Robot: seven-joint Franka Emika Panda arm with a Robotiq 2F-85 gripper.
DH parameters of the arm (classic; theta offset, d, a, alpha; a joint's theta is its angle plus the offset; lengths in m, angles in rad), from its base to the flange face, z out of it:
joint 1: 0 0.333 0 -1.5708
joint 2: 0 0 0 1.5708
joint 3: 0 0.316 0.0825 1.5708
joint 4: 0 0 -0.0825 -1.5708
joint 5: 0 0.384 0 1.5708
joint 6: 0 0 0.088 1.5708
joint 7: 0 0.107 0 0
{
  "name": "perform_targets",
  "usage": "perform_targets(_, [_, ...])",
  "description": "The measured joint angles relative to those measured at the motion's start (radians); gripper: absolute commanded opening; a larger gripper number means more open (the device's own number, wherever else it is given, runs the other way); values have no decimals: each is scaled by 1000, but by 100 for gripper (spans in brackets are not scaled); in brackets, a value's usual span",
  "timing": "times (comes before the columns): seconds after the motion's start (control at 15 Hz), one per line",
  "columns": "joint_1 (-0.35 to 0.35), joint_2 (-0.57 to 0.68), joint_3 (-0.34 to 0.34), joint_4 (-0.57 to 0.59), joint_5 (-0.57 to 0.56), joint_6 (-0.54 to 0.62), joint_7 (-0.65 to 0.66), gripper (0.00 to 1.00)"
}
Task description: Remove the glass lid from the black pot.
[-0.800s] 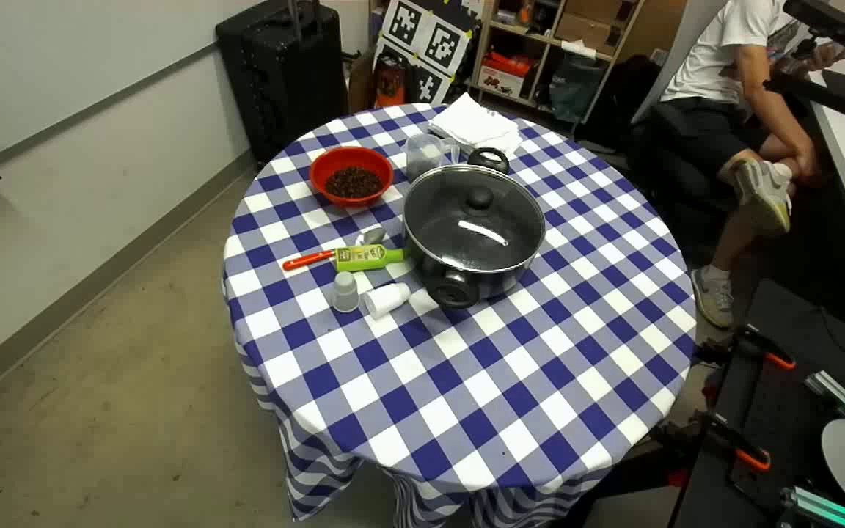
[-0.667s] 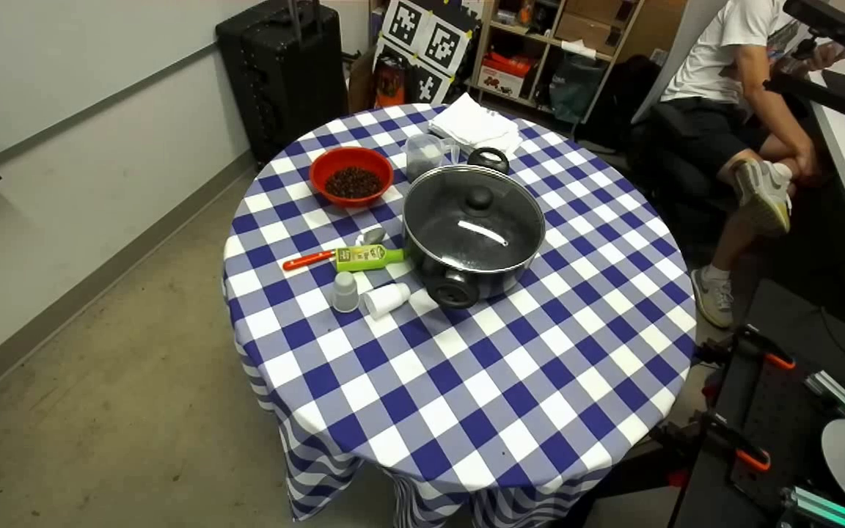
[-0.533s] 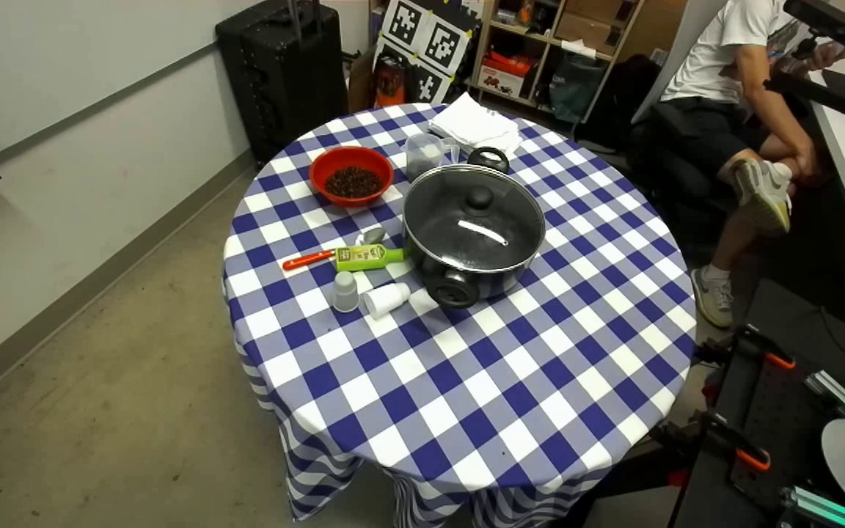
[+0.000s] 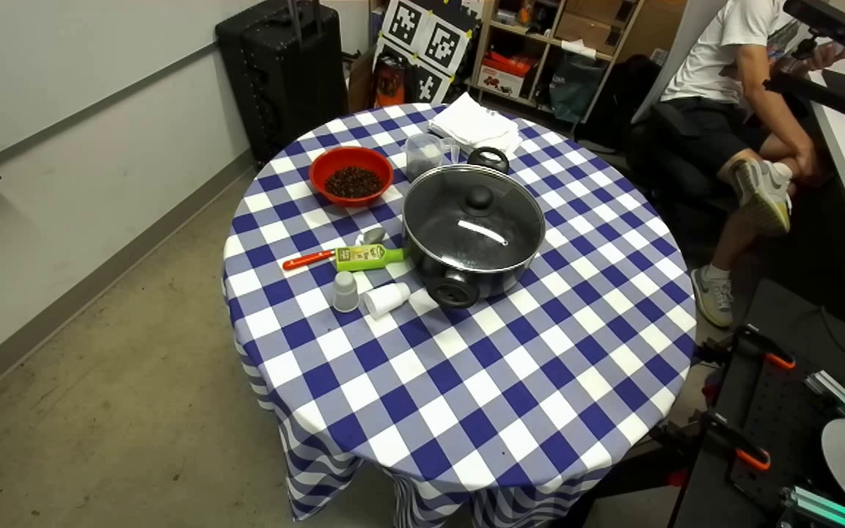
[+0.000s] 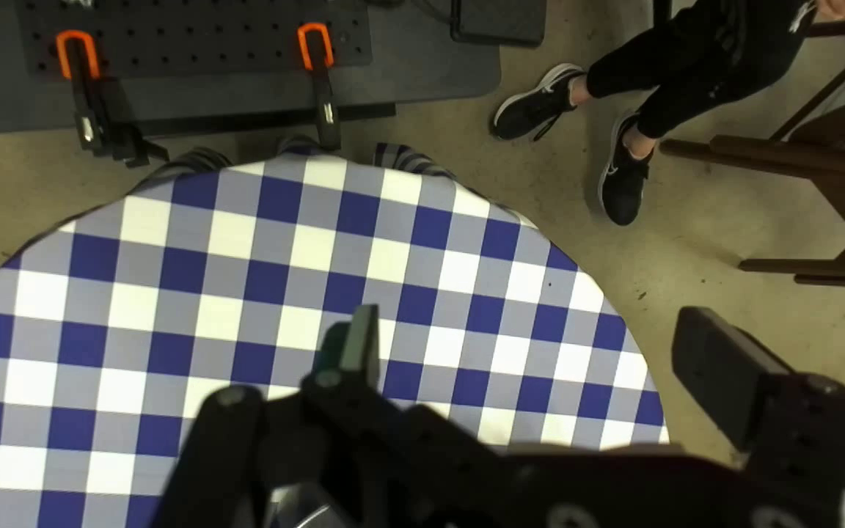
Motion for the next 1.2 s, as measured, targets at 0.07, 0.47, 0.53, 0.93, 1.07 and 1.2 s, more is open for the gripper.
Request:
perform_targets(0.07, [0, 37, 2, 9, 0, 39, -15, 100])
perform_targets(0.47, [3, 344, 30, 176, -61, 253, -64, 100])
perform_targets(0.53, [2, 398, 29, 217, -72, 271, -75, 100])
perform_targets(0.93, [-4, 669, 12, 488, -144, 285, -119, 100])
perform_targets(1.07, [-5, 743, 10, 568, -161, 285, -120, 100])
perform_targets(1.2, [-5, 819, 9, 641, -188, 288, -118, 100])
